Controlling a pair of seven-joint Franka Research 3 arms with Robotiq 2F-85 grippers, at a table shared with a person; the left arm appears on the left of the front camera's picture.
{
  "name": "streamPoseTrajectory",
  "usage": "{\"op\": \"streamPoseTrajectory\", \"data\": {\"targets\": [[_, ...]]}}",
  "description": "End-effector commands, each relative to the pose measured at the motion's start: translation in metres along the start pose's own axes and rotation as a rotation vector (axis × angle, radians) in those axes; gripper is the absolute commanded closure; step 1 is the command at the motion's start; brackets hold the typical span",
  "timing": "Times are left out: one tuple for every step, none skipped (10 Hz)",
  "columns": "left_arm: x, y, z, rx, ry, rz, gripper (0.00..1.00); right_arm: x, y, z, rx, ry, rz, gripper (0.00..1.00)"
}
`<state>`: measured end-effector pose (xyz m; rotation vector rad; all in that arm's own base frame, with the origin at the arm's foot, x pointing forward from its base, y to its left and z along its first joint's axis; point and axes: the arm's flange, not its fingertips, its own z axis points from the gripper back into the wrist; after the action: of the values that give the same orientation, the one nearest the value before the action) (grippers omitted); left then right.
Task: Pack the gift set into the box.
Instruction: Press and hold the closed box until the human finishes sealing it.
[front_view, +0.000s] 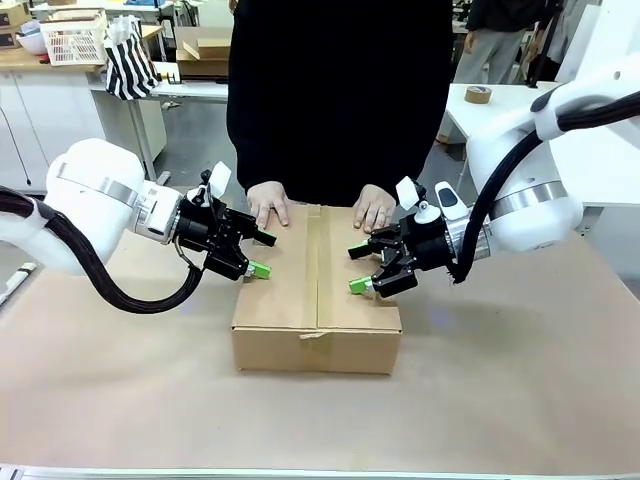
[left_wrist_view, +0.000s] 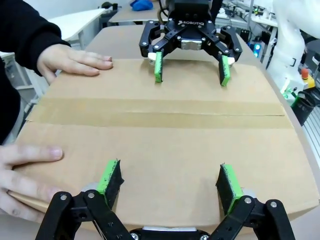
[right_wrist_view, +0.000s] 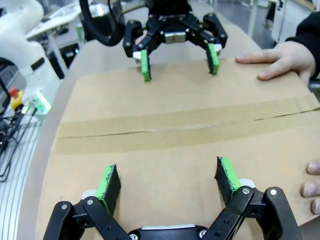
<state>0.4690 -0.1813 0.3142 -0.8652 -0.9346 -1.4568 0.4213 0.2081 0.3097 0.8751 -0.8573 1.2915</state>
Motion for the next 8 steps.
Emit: {"op": "streamPoseTrajectory", "data": {"targets": [[-0.0012, -0.0027, -0.0005, -0.016, -0.011, 0.003, 0.00, -0.0024, 0.0008, -0.0008, -0.002, 0.006, -0.004, 0.00], [-0.0012, -0.0027, -0.0005, -0.016, -0.011, 0.003, 0.00, -0.0024, 0.0008, -0.0008, -0.002, 0.006, -0.004, 0.00], [-0.0012, -0.0027, -0.0005, -0.016, -0.011, 0.003, 0.00, -0.0024, 0.0008, -0.0008, -0.002, 0.006, -0.004, 0.00], [-0.0012, -0.0027, -0.0005, -0.016, -0.011, 0.003, 0.00, -0.0024, 0.0008, -0.0008, -0.002, 0.006, -0.004, 0.00], [-0.0012, -0.0027, -0.0005, -0.016, -0.011, 0.003, 0.00, -0.0024, 0.0008, -0.0008, -0.002, 0.006, -0.004, 0.00], [-0.0012, -0.0027, -0.0005, -0.016, -0.011, 0.003, 0.00, -0.0024, 0.0008, -0.0008, -0.002, 0.006, -0.004, 0.00], [-0.0012, -0.0027, -0.0005, -0.016, -0.011, 0.003, 0.00, -0.0024, 0.0008, -0.0008, -0.002, 0.006, -0.004, 0.00], [-0.0012, -0.0027, -0.0005, -0.016, -0.011, 0.003, 0.00, -0.0024, 0.0008, -0.0008, -0.002, 0.006, -0.004, 0.00]]}}
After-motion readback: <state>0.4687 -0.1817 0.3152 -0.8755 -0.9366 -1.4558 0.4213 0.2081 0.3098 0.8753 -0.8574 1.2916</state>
